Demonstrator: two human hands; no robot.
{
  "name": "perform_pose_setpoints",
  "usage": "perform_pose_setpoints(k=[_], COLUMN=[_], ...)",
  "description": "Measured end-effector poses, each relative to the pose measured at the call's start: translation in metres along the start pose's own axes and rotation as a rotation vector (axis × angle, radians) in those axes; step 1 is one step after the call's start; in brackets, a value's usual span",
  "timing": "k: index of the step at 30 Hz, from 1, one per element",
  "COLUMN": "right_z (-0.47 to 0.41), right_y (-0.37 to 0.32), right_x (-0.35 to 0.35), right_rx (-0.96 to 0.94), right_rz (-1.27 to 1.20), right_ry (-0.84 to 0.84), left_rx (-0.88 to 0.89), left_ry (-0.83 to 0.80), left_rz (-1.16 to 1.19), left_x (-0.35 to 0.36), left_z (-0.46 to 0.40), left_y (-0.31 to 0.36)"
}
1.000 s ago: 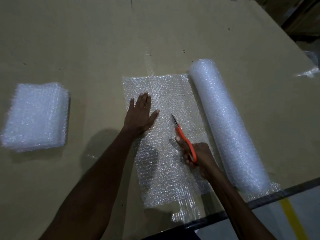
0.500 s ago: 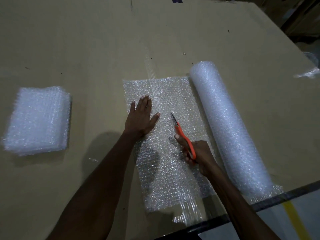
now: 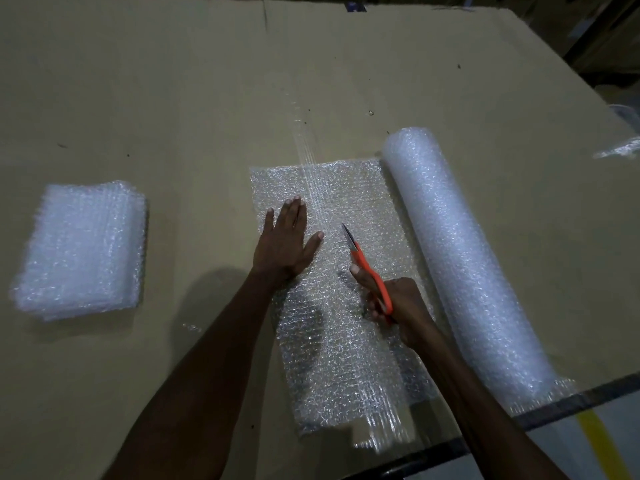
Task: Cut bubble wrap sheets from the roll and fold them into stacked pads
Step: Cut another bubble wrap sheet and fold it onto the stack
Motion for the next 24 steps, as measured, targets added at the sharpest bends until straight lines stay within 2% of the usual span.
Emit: perform_pose_setpoints(k=[24], right_z=[-0.027], right_y=[-0.018], right_x=[0.011], right_rx=[-0.029], right_rz=[0.007], right_ry=[-0.008], left_rx=[-0.006], left_ry=[0.016], left_rz=[0.011], left_x=[0.001], left_z=[0.002], left_y=[0.001])
Point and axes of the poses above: each hand's wrist, its own z-axis away from the middle knuckle, its own x-axis out of the palm, y = z × x, the point moved 3 cm from there along -z, towards the middle knuckle, and after that the axes turned 15 degrees about x, right-handed, at the moved point
